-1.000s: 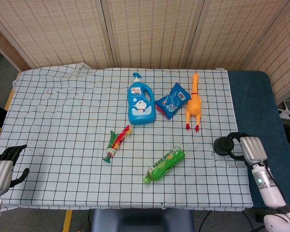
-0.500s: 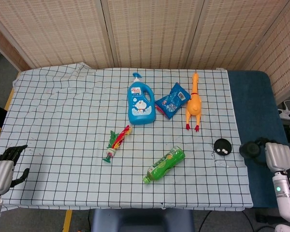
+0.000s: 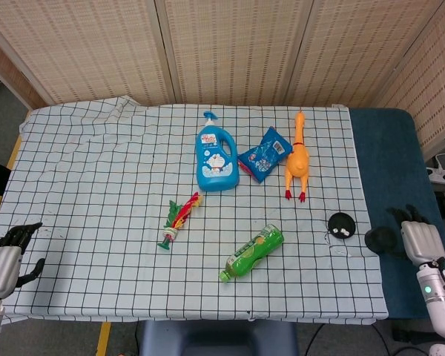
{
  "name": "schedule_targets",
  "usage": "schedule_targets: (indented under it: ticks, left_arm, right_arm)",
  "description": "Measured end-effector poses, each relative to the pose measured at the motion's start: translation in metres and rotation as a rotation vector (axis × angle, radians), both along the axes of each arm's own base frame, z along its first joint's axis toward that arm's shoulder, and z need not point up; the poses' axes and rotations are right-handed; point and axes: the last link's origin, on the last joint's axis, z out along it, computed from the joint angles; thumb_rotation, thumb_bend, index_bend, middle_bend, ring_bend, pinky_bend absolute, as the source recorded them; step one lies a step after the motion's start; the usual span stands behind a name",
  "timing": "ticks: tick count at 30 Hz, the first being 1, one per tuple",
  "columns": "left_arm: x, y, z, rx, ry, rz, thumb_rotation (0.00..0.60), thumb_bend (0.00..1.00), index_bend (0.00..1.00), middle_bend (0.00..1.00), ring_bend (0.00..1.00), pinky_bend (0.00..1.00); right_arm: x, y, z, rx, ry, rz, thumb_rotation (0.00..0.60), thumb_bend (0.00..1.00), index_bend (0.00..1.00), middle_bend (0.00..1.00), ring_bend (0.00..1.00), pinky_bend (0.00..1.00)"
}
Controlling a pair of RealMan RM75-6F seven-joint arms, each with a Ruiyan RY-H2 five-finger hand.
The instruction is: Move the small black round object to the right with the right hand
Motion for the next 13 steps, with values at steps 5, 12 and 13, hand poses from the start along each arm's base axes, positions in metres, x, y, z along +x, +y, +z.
schedule_targets:
  ticks: [5,12,13]
  left_arm:
    - [0.001,0.000,0.000,0.001,-0.005,-0.001,0.600,0.37,0.15,0.18,0.13,0.33]
    - [0.000,-0.001,0.003,0.011,-0.004,-0.005,0.600,0.37,0.15,0.18,0.13,0.33]
    - [0.000,-0.001,0.003,0.014,-0.003,-0.006,0.600,0.37,0.15,0.18,0.13,0.33]
  right_arm:
    - [0.012,0.004,0.006,-0.044,-0.025,0.061,0.600,0.12,0.09,0.12,0.00,0.14]
    - [0.034,0.017,0.022,-0.197,-0.005,0.229,0.600,0.12,0.10,0.12,0.00,0.08]
    - [0.037,0.021,0.025,-0.218,0.007,0.250,0.600,0.12,0.10,0.12,0.00,0.07]
